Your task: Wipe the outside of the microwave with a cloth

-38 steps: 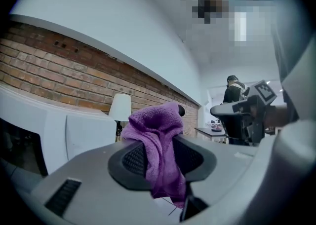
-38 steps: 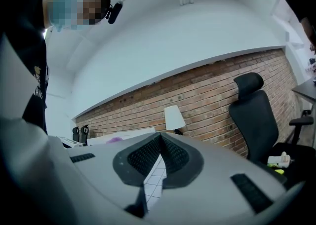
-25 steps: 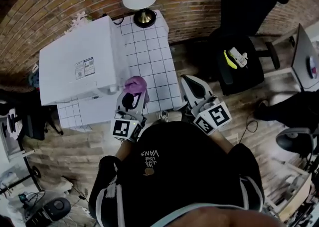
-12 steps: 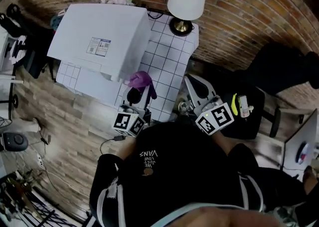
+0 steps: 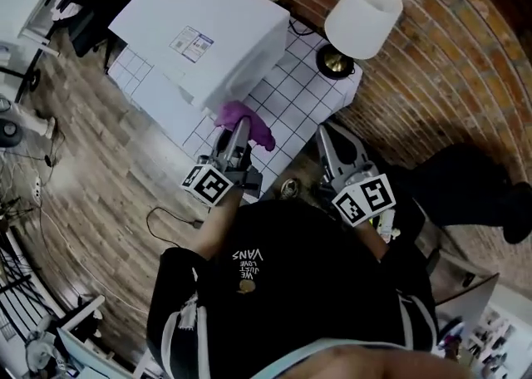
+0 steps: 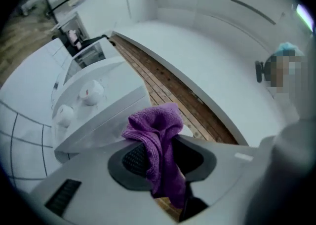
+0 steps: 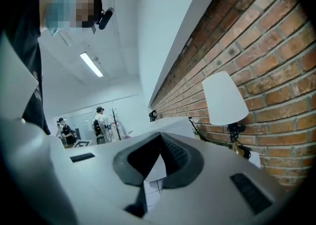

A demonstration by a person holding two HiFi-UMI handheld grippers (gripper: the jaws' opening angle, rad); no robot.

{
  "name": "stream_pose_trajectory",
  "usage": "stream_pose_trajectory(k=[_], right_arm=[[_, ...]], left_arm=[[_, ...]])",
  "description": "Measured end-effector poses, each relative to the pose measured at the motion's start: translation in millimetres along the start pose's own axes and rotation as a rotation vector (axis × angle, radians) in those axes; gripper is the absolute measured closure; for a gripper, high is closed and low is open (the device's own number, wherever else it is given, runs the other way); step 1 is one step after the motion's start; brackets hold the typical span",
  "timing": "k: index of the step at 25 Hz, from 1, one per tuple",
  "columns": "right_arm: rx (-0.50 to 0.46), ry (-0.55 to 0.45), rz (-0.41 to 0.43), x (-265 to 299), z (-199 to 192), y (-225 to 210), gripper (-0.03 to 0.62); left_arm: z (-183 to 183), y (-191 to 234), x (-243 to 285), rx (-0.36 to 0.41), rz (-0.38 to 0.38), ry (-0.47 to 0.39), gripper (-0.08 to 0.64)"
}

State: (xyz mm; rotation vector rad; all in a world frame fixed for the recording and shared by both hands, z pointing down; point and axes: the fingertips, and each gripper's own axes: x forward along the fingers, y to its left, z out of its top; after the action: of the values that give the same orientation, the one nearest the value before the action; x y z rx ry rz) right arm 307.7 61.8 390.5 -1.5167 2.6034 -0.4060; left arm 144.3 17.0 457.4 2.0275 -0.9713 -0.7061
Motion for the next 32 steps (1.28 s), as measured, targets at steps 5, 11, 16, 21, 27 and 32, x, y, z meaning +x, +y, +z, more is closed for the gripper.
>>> stream_pose_trajectory(k=[5, 11, 16, 21, 27, 32], right_arm=[[-0.009, 0.023, 0.061, 7.8, 1.2, -3.6, 0.595], [-0.008, 0.039, 0.070, 9.5, 1.3, -11.8, 0.595], [-0.003, 0.042, 0.056, 8.4, 2.3, -19.7, 0.595], [0.001, 0.029, 0.007, -2.9, 5.9, -38.3, 0.595], [0.011, 0.022, -0.089, -28.8, 7.4, -67.3, 0.595], [0.013, 0.014, -0.173, -52.3, 11.2, -90.0, 0.595]], left_arm=[[4.2, 15.5, 1.5, -0.199, 0.038, -0.131, 0.426], [16.5, 24.9, 9.9, -0.318, 0.028, -0.195, 0.426], [23.3, 22.9, 32.5, -0.362, -0.015, -0.212, 0.428], [13.6, 24.5, 72.1, -0.381, -0.052, -0.200, 0.427], [-0.9, 22.6, 141.7, -0.396, -0.113, -0.189, 0.428], [-18.9, 33.0, 193.2, -0.398, -0.083, -0.156, 0.427]])
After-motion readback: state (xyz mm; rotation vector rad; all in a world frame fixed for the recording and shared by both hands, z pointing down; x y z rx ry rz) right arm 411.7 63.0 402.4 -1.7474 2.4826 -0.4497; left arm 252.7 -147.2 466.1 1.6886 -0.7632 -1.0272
